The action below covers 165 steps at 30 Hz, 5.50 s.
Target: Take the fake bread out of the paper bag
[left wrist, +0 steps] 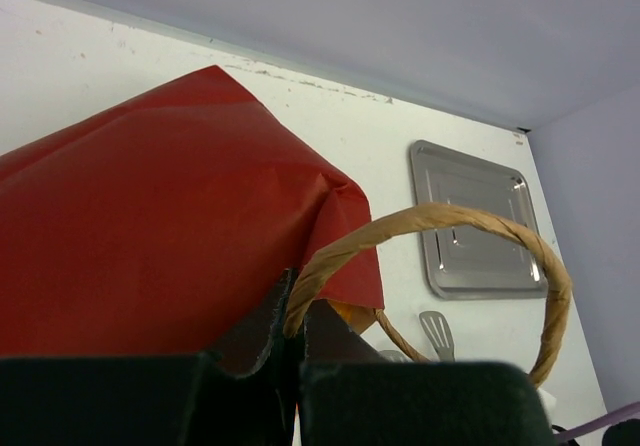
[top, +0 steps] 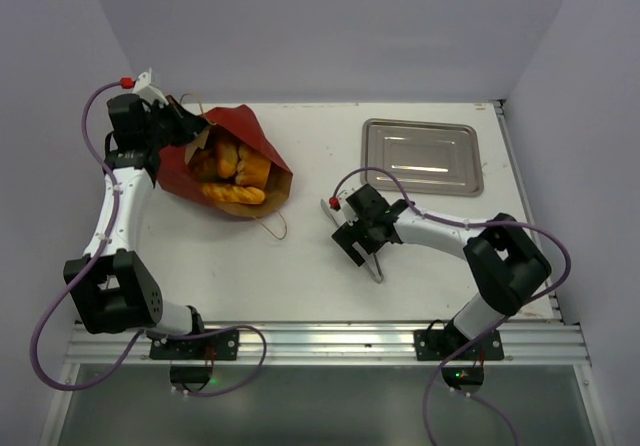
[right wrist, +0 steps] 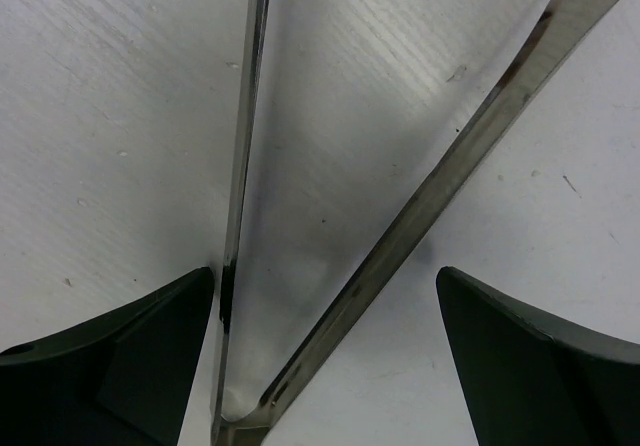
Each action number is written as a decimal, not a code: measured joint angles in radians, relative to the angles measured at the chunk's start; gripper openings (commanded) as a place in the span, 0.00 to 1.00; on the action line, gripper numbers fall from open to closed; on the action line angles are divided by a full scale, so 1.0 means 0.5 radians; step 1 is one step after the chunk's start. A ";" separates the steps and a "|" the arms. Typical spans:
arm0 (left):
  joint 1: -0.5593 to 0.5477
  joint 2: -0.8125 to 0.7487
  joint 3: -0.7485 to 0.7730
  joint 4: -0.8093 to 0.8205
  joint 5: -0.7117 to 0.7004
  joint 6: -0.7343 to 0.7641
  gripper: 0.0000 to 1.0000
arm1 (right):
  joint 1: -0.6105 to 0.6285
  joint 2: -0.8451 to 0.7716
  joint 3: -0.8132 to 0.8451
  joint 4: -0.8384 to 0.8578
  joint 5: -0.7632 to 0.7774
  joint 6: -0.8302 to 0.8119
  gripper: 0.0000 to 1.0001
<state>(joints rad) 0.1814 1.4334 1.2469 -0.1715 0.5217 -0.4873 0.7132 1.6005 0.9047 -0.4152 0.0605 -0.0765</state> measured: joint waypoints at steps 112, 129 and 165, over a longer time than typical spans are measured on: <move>-0.031 -0.610 -0.724 0.237 0.047 -0.370 0.00 | 0.641 0.496 1.594 -0.185 0.096 0.378 0.45; -0.067 -0.790 -0.895 0.351 -0.097 -0.558 0.00 | 0.676 0.407 1.530 -0.181 0.178 0.405 0.46; -0.168 -0.861 -1.018 0.478 -0.228 -0.734 0.00 | 0.737 0.418 1.447 -0.187 0.360 0.392 0.47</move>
<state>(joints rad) 0.0975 1.0027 0.7380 0.0673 0.4076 -0.8543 1.0817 1.8095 1.6283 -0.5087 0.2405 0.1196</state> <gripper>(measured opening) 0.012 0.470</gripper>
